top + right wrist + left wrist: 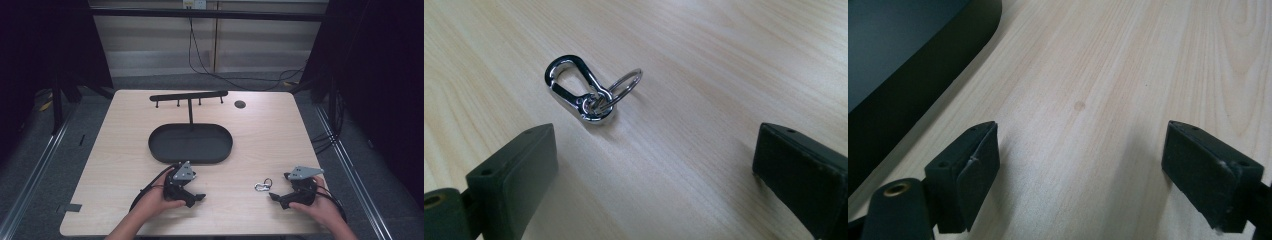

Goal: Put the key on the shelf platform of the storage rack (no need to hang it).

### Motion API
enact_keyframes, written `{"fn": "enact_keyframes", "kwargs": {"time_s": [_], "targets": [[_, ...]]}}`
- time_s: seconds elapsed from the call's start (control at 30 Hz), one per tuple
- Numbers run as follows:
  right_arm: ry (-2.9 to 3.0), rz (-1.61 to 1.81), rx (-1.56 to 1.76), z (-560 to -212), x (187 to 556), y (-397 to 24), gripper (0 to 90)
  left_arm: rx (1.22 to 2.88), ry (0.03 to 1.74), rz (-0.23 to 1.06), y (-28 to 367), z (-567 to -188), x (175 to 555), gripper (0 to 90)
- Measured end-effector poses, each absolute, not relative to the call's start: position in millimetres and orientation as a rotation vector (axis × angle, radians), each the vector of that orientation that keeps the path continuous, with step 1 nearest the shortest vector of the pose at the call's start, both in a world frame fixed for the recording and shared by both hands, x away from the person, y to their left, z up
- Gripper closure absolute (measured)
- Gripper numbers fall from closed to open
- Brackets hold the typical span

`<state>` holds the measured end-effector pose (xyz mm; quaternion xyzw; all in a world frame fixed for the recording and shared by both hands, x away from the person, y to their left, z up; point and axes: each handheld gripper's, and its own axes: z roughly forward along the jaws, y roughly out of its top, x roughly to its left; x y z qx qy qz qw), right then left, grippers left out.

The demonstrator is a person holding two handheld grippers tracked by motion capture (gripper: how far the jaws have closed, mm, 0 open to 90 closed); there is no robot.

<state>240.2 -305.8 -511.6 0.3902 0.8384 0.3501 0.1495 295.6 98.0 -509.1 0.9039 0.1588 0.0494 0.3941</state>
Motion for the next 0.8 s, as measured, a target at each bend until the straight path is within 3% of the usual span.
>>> {"fn": "enact_keyframes", "kwargs": {"time_s": [0.1, 0.17, 0.8], "targets": [[2.4, 0.992, 1.142, -510.8, 239.7, -303.0, 4.4, 2.293, 0.403, 0.125, 98.0, -509.2, 295.6, 15.2], [2.441, 0.909, 1.17, -502.3, 239.7, -295.6, 14.9, 2.293, 0.403, 0.126, 98.0, -509.2, 295.6, 15.2], [2.744, 0.605, 1.074, -464.6, 276.1, -249.2, 33.9, 2.293, 0.402, 0.125, 98.0, -509.1, 295.6, 15.2]]}}
